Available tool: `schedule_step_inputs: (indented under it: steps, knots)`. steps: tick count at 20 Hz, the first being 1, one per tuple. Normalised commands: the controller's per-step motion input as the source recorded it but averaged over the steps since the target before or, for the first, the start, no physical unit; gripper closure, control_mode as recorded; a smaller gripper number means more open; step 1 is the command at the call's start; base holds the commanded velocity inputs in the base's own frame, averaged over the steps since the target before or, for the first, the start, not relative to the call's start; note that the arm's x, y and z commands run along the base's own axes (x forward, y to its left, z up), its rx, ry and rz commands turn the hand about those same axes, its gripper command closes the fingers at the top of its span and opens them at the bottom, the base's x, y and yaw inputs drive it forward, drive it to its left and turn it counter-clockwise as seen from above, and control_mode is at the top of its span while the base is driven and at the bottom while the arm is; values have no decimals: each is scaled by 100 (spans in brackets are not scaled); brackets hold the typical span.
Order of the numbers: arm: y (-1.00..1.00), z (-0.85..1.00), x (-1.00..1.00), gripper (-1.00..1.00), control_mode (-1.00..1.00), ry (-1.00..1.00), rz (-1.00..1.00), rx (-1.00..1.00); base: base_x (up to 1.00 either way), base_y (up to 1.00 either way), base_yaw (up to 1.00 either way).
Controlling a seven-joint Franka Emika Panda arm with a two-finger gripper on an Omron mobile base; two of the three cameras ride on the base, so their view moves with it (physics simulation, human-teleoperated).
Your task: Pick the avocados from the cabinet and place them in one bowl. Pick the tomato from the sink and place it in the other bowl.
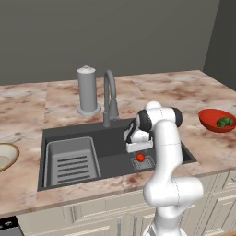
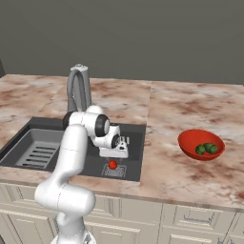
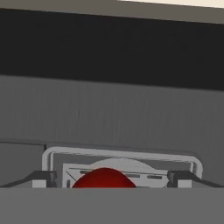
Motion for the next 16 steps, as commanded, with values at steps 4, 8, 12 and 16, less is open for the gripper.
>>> schedule_step_inputs:
  steps: [4,8,12,16]
  knots:
    - [12,0,-9,-100,-100,0,0,0,0,0,0]
    - [0,0,-3,-100,-100,0,0,0,0,0,0]
    - [0,0,-15,-100,-100,0,0,0,0,0,0]
    - [0,0,-43,-100,-100,0,0,1,0,0,0]
